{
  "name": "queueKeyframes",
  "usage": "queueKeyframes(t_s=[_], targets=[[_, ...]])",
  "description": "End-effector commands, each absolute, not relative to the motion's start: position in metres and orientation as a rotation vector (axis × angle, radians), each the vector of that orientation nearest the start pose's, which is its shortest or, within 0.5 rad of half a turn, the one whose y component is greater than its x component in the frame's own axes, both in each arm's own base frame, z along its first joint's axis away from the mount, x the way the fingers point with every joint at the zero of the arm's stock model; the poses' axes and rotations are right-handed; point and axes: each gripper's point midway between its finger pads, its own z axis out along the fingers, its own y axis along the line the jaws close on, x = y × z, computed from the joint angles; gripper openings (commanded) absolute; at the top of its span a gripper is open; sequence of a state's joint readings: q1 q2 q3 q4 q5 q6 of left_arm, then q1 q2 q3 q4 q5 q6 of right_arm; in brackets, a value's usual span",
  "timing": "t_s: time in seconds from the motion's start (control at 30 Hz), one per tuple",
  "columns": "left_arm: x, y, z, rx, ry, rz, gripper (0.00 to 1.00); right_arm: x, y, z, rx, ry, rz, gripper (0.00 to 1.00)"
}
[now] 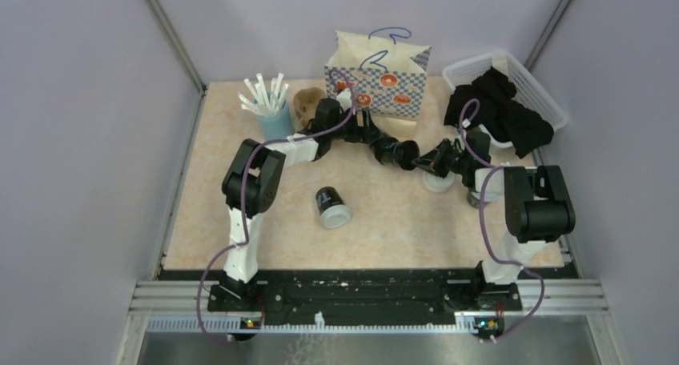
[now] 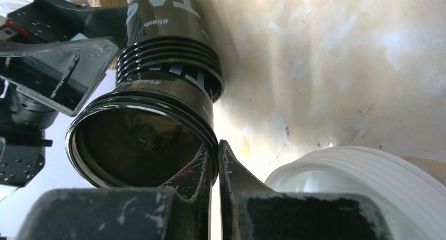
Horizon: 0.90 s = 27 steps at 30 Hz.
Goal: Pack the takeout coffee
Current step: Adjust the coffee cup at the center of the board.
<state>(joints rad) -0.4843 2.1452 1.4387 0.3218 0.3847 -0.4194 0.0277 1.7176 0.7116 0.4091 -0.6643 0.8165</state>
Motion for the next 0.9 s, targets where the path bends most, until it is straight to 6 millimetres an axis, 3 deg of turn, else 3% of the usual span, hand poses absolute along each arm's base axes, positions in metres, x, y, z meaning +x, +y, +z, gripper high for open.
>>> queueKeyframes(t_s=[0.0, 0.2, 0.43, 0.73, 0.87], targets=[[0.476, -0.365, 0.115, 0.343, 1.929, -1.097, 0.88, 0.390, 0.142, 0.081, 0.436, 2.136, 1.202, 0.00], [0.466, -0.375, 0.106, 0.338, 1.971, -1.146, 0.84, 0.394, 0.140, 0.088, 0.464, 2.043, 1.215, 0.00], [0.437, -0.393, 0.093, 0.314, 2.045, -1.269, 0.82, 0.395, 0.139, 0.103, 0.439, 2.030, 1.202, 0.00], [0.404, -0.419, 0.108, 0.294, 2.055, -1.412, 0.81, 0.381, 0.131, 0.124, 0.436, 2.104, 1.099, 0.00], [0.385, -0.434, 0.113, 0.280, 2.076, -1.498, 0.81, 0.362, 0.115, 0.122, 0.486, 2.279, 0.935, 0.02]])
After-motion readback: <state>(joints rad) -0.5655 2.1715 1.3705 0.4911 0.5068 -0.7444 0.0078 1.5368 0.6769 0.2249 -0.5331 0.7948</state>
